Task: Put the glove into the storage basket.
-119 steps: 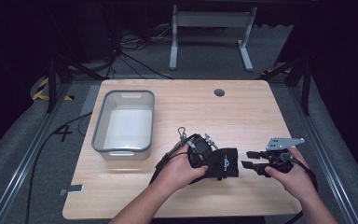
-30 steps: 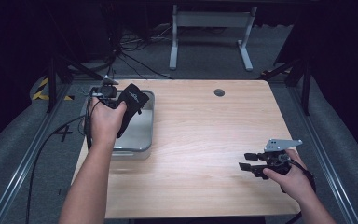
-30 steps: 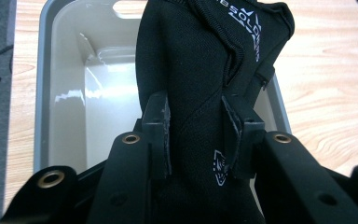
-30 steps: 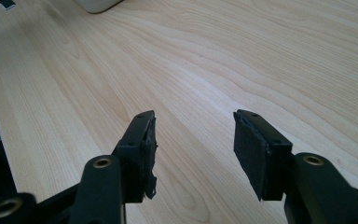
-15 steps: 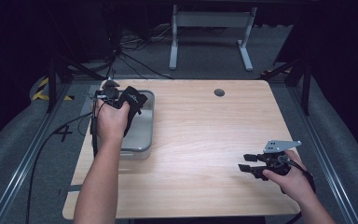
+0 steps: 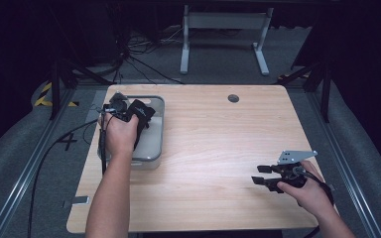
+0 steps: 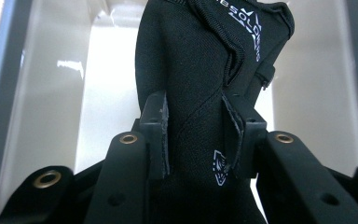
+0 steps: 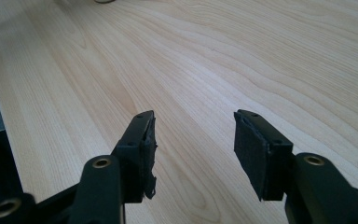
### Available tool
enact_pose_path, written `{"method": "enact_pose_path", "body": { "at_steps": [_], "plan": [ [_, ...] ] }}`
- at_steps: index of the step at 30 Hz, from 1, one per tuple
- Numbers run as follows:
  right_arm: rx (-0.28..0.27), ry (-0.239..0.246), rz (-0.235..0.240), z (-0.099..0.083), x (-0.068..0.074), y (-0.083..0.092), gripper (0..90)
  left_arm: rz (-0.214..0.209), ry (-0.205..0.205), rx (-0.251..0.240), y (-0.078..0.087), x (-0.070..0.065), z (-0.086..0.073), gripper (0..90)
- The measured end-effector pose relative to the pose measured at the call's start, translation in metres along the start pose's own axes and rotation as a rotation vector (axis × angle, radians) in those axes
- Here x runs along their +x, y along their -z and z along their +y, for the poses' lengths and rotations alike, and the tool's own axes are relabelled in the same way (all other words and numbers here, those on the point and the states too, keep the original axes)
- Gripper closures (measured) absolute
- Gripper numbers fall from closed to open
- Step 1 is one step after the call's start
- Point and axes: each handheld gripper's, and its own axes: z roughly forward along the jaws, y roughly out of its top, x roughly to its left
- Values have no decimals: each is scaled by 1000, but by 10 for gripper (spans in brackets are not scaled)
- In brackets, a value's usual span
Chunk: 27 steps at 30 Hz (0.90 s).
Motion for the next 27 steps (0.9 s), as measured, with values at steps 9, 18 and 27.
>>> {"method": "enact_pose_path", "body": {
  "at_steps": [9, 18, 27],
  "plan": [
    [9, 11, 1, 0, 2, -3, 485, 15, 7, 0, -8, -2, -2, 645],
    [7, 7, 2, -1, 1, -3, 484, 11, 62, -9, -21, 6, -11, 640],
    [6, 11, 3, 0, 2, -3, 484, -23, 68, 13, -24, 5, -11, 573]
  ]
}}
